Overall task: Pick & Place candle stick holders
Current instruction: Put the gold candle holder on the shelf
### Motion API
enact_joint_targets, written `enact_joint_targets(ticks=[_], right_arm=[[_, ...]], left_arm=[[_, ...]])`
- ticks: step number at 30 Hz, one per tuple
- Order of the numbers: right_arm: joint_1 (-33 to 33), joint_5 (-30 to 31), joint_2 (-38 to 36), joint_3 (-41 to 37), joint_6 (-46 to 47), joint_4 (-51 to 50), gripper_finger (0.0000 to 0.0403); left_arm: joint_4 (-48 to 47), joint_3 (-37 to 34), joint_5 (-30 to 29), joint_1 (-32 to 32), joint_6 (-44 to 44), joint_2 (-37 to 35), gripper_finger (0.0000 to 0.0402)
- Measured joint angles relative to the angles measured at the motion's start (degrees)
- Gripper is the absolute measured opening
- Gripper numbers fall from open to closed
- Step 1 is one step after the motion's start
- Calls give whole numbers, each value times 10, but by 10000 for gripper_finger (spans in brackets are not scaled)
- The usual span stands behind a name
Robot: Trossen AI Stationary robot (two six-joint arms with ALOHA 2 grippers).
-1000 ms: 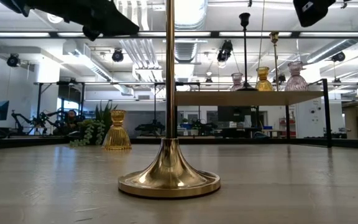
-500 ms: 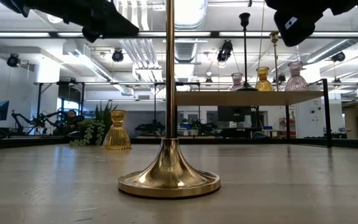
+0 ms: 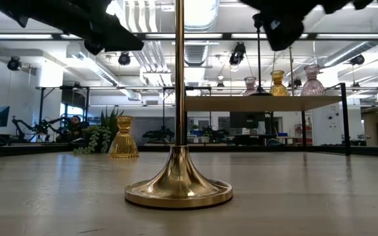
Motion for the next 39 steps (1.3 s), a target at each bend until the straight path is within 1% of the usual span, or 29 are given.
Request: enact_joint_targets(ticks=[6,14,16,18,21,24,25,26,28,31,33,36,39], right_arm=[[-6,-2,63,68,-7,-22,157],[-7,-15,121,158,-24,-35,129],[-9,-25,127,171,-28,-52,122],[-16,-48,130,182,-20,-58,113],[-27,-74,130,190,-20,-59,90],[-33,-95,130,193,-35,-59,37],[-33,-98,130,193,-41,-57,24],[-33,-104,129,193,-43,-58,20],[-33,-103,119,189,-58,-70,15],[-39,-99,88,192,-60,-124,13],[-47,-79,67,206,-56,-159,13],[-60,-26,36,221,-57,-204,13],[-74,-8,13,231,-62,-217,13]], left_arm=[[1,-10,0,0,-17,0,88],[0,-13,0,0,-10,0,88],[0,-13,0,0,-10,1,88],[0,-13,0,0,-10,1,88],[5,-13,0,0,-16,1,88],[2,-13,5,0,-35,2,88],[-2,-13,9,0,-42,2,88],[-4,-13,14,0,-52,4,88],[-7,-15,39,0,-70,5,88],[2,-19,95,-1,-87,8,88],[18,-24,137,-1,-93,12,88],[62,-30,202,-1,-94,24,88],[101,-31,249,-3,-93,42,88]])
